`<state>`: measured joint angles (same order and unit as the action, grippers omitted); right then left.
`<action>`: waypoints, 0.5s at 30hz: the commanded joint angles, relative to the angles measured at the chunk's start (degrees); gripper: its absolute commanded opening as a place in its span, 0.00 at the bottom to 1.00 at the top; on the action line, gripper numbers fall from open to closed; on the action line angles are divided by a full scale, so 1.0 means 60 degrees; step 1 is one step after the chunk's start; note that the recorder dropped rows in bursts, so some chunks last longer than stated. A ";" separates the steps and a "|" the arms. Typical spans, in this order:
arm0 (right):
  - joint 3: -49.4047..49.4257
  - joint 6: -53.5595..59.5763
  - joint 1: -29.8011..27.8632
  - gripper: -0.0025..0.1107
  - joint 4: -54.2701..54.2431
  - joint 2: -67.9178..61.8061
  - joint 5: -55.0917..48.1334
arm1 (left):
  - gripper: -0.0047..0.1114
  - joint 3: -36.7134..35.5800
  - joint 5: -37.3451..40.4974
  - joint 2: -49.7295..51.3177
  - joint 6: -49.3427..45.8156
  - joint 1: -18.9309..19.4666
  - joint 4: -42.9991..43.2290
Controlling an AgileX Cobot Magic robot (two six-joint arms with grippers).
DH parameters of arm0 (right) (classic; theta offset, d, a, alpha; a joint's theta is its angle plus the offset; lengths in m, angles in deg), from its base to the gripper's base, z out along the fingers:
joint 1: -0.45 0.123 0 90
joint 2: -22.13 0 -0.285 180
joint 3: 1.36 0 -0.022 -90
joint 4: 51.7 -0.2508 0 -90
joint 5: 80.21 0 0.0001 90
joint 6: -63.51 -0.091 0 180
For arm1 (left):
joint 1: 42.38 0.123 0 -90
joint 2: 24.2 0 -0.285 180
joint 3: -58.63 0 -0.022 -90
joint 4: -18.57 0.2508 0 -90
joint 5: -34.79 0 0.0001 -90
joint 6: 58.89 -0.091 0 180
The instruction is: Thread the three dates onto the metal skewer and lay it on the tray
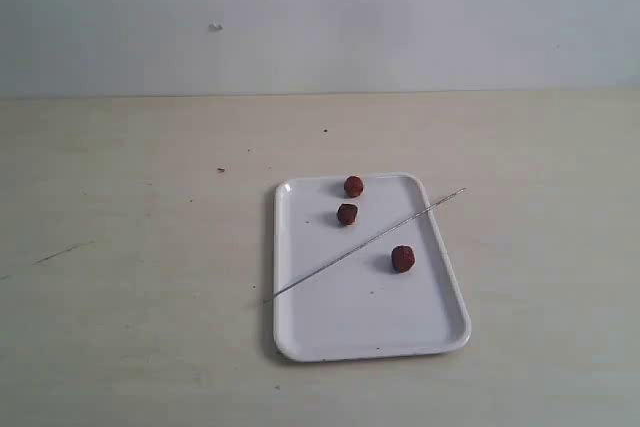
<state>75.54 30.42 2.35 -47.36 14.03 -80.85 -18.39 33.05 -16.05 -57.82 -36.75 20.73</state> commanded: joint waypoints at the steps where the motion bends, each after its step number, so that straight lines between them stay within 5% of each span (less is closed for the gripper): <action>1: 0.0052 -0.0017 0.0008 0.02 0.0088 0.0052 -0.0032 | 0.04 -0.0032 -0.0037 -0.0062 0.0075 0.0009 0.0006; 12: 0.0052 -0.0017 0.0008 0.02 0.0088 0.0052 -0.0032 | 0.04 -0.0032 -0.0289 -0.0062 -0.0303 0.0009 0.0073; 15: 0.0052 -0.0017 0.0008 0.02 0.0088 0.0052 -0.0032 | 0.04 -0.0032 -0.0867 -0.0062 0.2035 0.0009 -0.0292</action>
<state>75.54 30.42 2.35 -47.36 14.03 -80.85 -18.39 31.62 -16.05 -56.01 -36.75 20.73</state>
